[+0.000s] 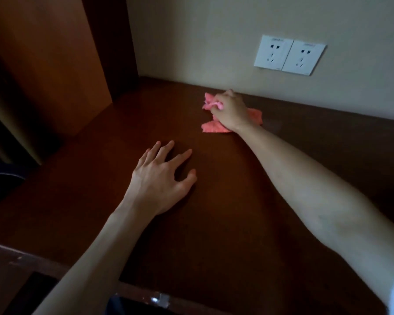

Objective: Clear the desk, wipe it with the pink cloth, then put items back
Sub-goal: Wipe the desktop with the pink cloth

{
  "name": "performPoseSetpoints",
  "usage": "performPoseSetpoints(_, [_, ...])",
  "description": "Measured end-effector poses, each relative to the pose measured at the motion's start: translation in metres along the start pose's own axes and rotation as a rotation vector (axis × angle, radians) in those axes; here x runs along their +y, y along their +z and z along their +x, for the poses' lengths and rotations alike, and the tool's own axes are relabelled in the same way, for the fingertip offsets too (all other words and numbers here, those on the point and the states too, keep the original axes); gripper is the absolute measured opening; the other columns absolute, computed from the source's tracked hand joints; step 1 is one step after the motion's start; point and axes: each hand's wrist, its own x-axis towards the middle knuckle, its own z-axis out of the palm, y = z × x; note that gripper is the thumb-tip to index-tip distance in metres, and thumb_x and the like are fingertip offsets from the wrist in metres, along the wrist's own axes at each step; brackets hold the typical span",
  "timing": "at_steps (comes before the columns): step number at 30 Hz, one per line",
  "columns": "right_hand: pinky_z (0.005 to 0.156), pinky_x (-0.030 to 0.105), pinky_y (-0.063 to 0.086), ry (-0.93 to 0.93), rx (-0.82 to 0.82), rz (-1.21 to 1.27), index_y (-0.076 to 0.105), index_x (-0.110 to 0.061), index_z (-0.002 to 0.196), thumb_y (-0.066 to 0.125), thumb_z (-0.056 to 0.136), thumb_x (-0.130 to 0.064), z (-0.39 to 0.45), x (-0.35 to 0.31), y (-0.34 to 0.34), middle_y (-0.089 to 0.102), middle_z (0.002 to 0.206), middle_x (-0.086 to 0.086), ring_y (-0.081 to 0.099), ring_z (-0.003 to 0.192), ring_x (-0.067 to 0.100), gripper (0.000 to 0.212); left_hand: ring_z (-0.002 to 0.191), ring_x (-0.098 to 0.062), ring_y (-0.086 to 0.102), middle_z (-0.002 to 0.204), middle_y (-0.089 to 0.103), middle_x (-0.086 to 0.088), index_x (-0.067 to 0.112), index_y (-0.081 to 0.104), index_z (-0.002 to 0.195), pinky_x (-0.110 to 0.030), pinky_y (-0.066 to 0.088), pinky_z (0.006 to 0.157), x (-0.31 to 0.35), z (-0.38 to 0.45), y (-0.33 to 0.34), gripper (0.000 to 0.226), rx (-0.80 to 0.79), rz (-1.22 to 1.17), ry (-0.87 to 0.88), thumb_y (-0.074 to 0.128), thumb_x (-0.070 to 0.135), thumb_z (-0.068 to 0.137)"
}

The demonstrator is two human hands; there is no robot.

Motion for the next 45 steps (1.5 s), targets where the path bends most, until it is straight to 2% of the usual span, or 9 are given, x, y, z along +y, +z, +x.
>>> performPoseSetpoints(6, [0.095,0.044,0.049,-0.263,-0.045,0.160,0.073,-0.021,0.103,0.056,0.091,-0.032,-0.165,-0.032,-0.052,0.058,0.117,0.000,0.059,0.109,0.026,0.024,0.156,-0.025,0.001,0.170,0.009,-0.001,0.048,0.023,0.156,-0.044,0.002,0.125,0.002,-0.003,0.001,0.064,-0.008,0.021,-0.004,0.029,0.071,0.097])
performPoseSetpoints(11, [0.107,0.033,0.045,-0.457,-0.203,0.239,0.076,-0.027,0.107,0.069,0.093,-0.019,-0.275,-0.046,-0.103,0.056,0.129,-0.005,0.051,0.133,0.014,0.018,0.156,-0.027,0.003,0.169,0.011,-0.003,0.045,0.025,0.157,-0.044,0.003,0.124,0.004,-0.004,0.003,0.065,0.024,0.030,-0.009,0.030,0.069,0.097])
performPoseSetpoints(18, [0.094,0.042,0.050,-0.263,-0.052,0.163,0.074,-0.018,0.104,0.057,0.089,-0.035,-0.129,-0.013,-0.038,0.061,0.114,0.004,0.062,0.106,0.027,0.028,0.156,-0.025,0.002,0.170,0.011,-0.002,0.048,0.024,0.156,-0.043,0.002,0.124,0.000,0.000,0.007,0.064,0.023,0.027,0.004,0.027,0.071,0.096])
performPoseSetpoints(23, [0.088,0.031,0.041,-0.077,-0.033,0.054,0.073,-0.016,0.105,0.064,0.092,-0.026,-0.005,0.010,-0.002,0.060,0.115,0.012,0.060,0.108,0.034,0.019,0.156,-0.023,0.000,0.170,0.009,0.003,0.052,0.022,0.155,-0.044,0.004,0.124,-0.001,0.003,0.002,0.075,0.008,0.026,-0.004,0.013,0.078,0.085])
performPoseSetpoints(26, [0.089,0.034,0.043,-0.010,-0.039,0.038,0.073,-0.018,0.107,0.065,0.091,-0.028,0.025,0.013,0.010,0.059,0.115,0.012,0.060,0.106,0.035,0.020,0.156,-0.022,-0.003,0.170,0.005,0.005,0.054,0.018,0.155,-0.044,0.003,0.123,0.000,0.002,-0.001,0.078,-0.031,0.038,-0.016,0.009,0.080,0.082])
performPoseSetpoints(31, [0.096,0.036,0.044,-0.021,-0.059,0.026,0.074,-0.016,0.106,0.066,0.091,-0.029,-0.005,0.001,-0.002,0.058,0.118,0.011,0.057,0.112,0.034,0.021,0.156,-0.024,-0.002,0.170,0.005,0.003,0.053,0.018,0.155,-0.048,0.005,0.124,0.004,0.000,-0.005,0.071,-0.062,0.047,-0.014,0.015,0.079,0.090])
performPoseSetpoints(37, [0.090,0.029,0.040,-0.129,-0.018,0.132,0.075,-0.018,0.099,0.068,0.085,-0.022,-0.131,-0.035,-0.041,0.060,0.111,0.006,0.056,0.106,0.027,0.016,0.156,-0.029,-0.002,0.170,0.001,-0.003,0.048,0.012,0.158,-0.047,0.002,0.125,0.008,-0.004,0.000,0.067,-0.090,0.122,-0.015,0.017,0.072,0.095])
performPoseSetpoints(41, [0.092,0.034,0.045,-0.248,-0.052,0.158,0.073,-0.022,0.102,0.065,0.088,-0.024,-0.204,-0.049,-0.058,0.059,0.116,0.000,0.056,0.107,0.023,0.017,0.156,-0.032,0.001,0.170,0.005,-0.008,0.044,0.013,0.159,-0.048,0.003,0.125,0.006,-0.005,0.003,0.068,-0.055,0.128,0.002,0.019,0.069,0.096])
performPoseSetpoints(45, [0.094,0.036,0.046,-0.247,-0.059,0.183,0.075,-0.020,0.101,0.063,0.086,-0.028,-0.186,-0.039,-0.053,0.061,0.113,0.004,0.058,0.105,0.025,0.021,0.156,-0.032,0.002,0.170,0.006,-0.008,0.043,0.014,0.160,-0.048,0.004,0.125,0.004,-0.005,0.003,0.067,-0.047,0.140,-0.011,0.021,0.068,0.098])
